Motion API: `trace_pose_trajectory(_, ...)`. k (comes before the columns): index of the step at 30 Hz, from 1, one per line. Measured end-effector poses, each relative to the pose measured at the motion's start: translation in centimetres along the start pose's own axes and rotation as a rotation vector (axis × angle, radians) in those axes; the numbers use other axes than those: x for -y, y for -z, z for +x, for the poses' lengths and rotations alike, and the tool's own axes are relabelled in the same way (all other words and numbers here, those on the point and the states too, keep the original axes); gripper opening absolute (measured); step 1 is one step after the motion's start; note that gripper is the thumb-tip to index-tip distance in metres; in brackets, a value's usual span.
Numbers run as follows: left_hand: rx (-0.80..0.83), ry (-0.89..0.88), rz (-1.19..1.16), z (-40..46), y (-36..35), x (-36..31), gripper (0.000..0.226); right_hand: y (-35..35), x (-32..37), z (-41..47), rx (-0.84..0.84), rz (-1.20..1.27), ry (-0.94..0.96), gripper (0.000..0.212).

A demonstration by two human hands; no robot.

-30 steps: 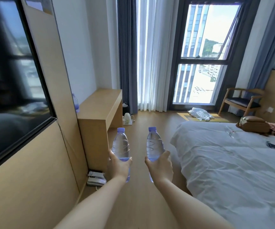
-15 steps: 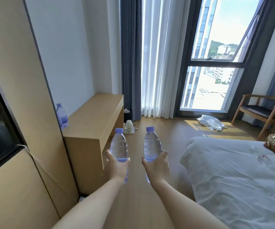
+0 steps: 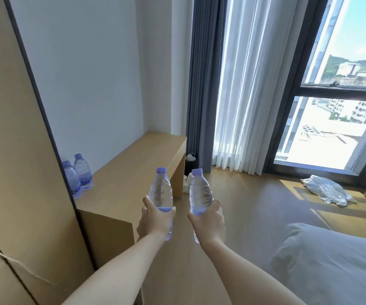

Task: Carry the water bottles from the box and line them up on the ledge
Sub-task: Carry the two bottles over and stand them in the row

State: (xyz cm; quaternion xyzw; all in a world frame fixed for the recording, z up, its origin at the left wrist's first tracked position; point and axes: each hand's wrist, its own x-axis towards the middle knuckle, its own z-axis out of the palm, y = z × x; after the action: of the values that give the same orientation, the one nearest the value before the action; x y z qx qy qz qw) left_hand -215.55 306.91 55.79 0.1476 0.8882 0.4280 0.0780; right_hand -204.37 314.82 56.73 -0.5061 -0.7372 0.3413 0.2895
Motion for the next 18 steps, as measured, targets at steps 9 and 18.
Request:
trace_pose_trajectory(9,-0.013,0.07,-0.017,15.9,-2.7,-1.9,0.073,-10.0,5.1,13.4,0.125,0.049,0.065,0.05)
trace_pose_trajectory(18,-0.097,0.184,-0.023,26.8,-1.3,-0.3,0.06,-19.9,11.3,20.9,0.306,0.155,0.114,0.044)
